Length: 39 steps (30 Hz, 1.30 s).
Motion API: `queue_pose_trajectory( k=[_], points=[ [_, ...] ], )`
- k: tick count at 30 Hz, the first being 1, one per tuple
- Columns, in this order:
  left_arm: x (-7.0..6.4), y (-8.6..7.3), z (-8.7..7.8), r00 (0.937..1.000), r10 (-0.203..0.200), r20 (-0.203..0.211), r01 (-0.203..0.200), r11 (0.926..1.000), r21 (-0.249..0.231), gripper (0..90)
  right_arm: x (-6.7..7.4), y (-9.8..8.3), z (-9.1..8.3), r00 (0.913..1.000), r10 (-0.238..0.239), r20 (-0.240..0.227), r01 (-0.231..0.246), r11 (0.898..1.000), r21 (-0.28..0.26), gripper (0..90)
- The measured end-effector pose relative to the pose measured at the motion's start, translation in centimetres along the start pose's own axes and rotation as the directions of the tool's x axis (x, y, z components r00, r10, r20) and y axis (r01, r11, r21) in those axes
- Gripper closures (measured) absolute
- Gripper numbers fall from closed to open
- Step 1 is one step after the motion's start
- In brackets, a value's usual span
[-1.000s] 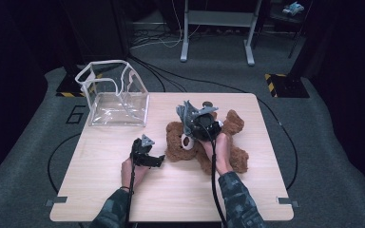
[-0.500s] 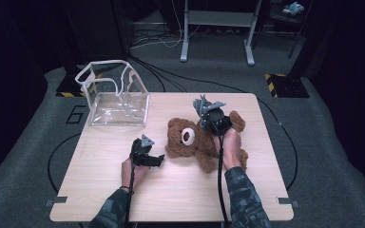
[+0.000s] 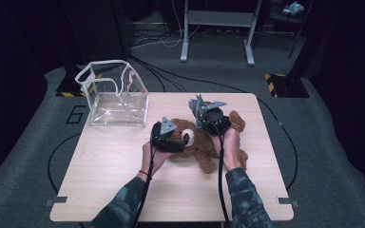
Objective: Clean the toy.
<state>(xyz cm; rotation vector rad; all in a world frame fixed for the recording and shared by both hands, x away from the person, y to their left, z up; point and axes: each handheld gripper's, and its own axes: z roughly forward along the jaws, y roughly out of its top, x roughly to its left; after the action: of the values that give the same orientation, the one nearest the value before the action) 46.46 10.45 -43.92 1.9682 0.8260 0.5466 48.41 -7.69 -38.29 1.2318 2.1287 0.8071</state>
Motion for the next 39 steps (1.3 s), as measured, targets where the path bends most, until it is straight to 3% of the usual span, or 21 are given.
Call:
queue_pose_trajectory(
  k=[5,6,8,10,11,13,15,16,18,21,25,26,28,30,36,39],
  points=[
    [-0.6,0.0,2.6,0.9999,0.010,-0.006,-0.010,0.9982,0.059,16.9,0.1,-0.1,0.4,0.9998,0.017,-0.014,-0.016,1.000,0.015,70.9],
    [-0.6,-0.3,3.0,0.9986,0.015,-0.051,-0.011,0.9973,0.072,24.8,0.0,-0.2,0.6,0.9999,-0.002,-0.012,0.002,1.000,0.019,70.9],
    [-0.3,-0.8,3.1,0.9991,-0.027,-0.032,0.029,0.9983,0.050,35.8,0.0,-0.3,0.8,0.9999,-0.008,-0.015,0.008,1.000,0.020,70.9],
    [-0.3,-1.2,3.1,0.9989,-0.040,-0.024,0.042,0.9978,0.053,40.3,0.0,-0.2,0.7,0.9997,0.002,-0.025,-0.001,1.000,0.023,70.9],
    [-0.4,-1.4,3.0,0.9993,-0.032,-0.021,0.033,0.9978,0.058,41.6,0.0,-0.1,0.7,0.9993,-0.016,-0.033,0.016,1.000,0.012,70.9],
    [-0.8,-1.8,2.8,0.9991,-0.026,-0.032,0.028,0.9985,0.047,43.6,0.4,0.2,0.7,0.9981,0.009,-0.060,-0.009,1.000,0.006,70.9],
    [-1.0,-1.9,2.8,0.9991,-0.022,-0.037,0.023,0.9989,0.040,44.6,0.6,0.3,0.9,0.9966,-0.008,-0.082,0.007,1.000,-0.004,70.9],
    [-1.1,-2.1,2.7,0.9989,-0.023,-0.042,0.025,0.9990,0.036,45.0,1.4,0.4,1.6,0.9953,-0.023,-0.094,0.025,0.999,0.029,70.9],
    [-1.5,-2.5,2.5,0.9983,-0.009,-0.058,0.011,0.9991,0.041,45.4,1.7,0.4,2.8,0.9937,-0.024,-0.109,0.030,0.998,0.051,71.2],
    [-1.8,-2.9,2.4,0.9980,-0.014,-0.061,0.016,0.9993,0.034,45.7,1.5,0.1,4.0,0.9954,-0.014,-0.095,0.021,0.997,0.075,72.0],
    [-1.8,-3.1,2.3,0.9978,-0.020,-0.063,0.021,0.9995,0.025,45.7,1.0,0.1,4.3,0.9989,-0.009,-0.045,0.013,0.997,0.082,72.8],
    [-1.7,-3.1,2.3,0.9981,-0.025,-0.057,0.027,0.9993,0.025,45.8,0.4,0.1,4.2,0.9998,-0.019,-0.004,0.020,0.996,0.082,73.3],
    [-1.7,-3.1,2.3,0.9981,-0.029,-0.054,0.031,0.9992,0.027,45.7,-0.1,0.3,3.9,0.9998,-0.011,0.015,0.010,0.996,0.087,73.7],
    [-1.6,-3.1,2.3,0.9985,-0.026,-0.047,0.028,0.9990,0.035,45.7,-0.6,0.3,3.6,0.9963,-0.021,0.084,0.013,0.995,0.094,74.0],
    [-1.6,-3.2,2.3,0.9986,-0.035,-0.039,0.037,0.9988,0.032,45.6,-3.1,0.1,2.8,0.9931,0.034,0.112,-0.045,0.995,0.092,74.8],
    [-1.5,-3.3,2.2,0.9985,-0.033,-0.043,0.034,0.9990,0.029,45.5,-4.4,0.0,1.3,0.9882,0.073,0.135,-0.078,0.996,0.038,74.7]
  ],
)
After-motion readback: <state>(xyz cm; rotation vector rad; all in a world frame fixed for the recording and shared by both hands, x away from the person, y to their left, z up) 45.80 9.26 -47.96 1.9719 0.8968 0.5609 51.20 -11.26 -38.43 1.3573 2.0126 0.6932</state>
